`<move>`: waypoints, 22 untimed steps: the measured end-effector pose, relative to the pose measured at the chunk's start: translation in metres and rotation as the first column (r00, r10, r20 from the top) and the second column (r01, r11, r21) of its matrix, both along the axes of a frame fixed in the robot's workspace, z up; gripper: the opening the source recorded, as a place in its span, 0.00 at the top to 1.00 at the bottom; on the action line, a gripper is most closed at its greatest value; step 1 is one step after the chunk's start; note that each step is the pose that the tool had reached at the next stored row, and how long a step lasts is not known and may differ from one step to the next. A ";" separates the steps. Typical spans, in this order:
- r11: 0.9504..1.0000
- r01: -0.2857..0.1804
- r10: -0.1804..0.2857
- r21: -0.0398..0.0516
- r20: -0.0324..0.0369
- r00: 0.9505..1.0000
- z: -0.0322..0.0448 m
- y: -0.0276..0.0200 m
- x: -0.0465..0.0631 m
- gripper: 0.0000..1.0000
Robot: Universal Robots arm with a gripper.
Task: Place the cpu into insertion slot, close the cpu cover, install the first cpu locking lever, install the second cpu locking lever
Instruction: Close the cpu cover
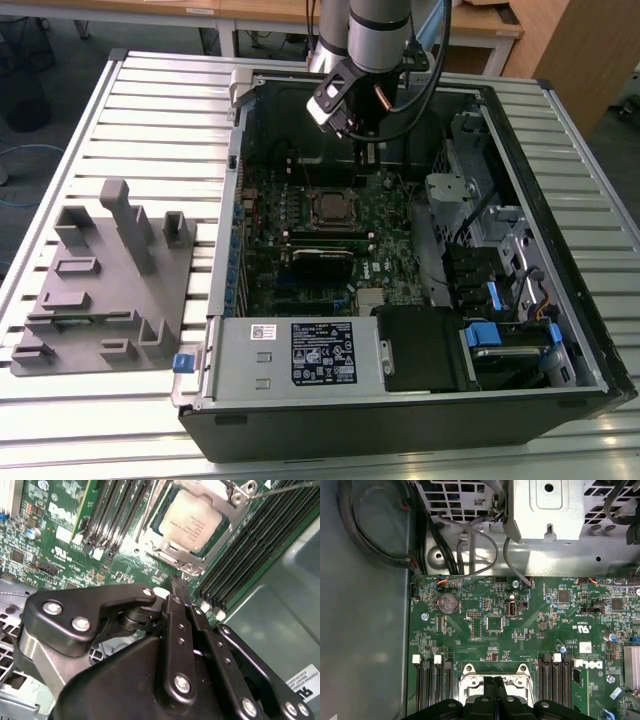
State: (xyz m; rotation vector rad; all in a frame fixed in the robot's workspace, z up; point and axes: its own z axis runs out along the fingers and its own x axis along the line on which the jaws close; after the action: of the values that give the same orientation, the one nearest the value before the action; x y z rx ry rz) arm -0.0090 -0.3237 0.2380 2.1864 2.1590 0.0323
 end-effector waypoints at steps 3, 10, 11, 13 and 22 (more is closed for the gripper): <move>1.000 0.000 0.000 0.000 0.000 1.000 0.0000 0.0000 -0.001 0.90; 1.000 0.000 0.000 0.000 -0.064 0.998 -0.0008 0.0000 0.000 0.90; 1.000 0.000 0.000 0.000 -0.067 0.998 -0.0008 0.0000 0.000 0.90; 1.000 0.000 0.000 0.000 -0.067 0.998 -0.0008 0.0000 0.000 0.90; 0.998 -0.058 0.058 0.000 -0.067 0.996 -0.0012 0.0000 0.000 0.90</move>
State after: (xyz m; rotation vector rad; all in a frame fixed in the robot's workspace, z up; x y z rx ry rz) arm -0.0095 -0.3237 0.2368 2.1535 2.2570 -0.0409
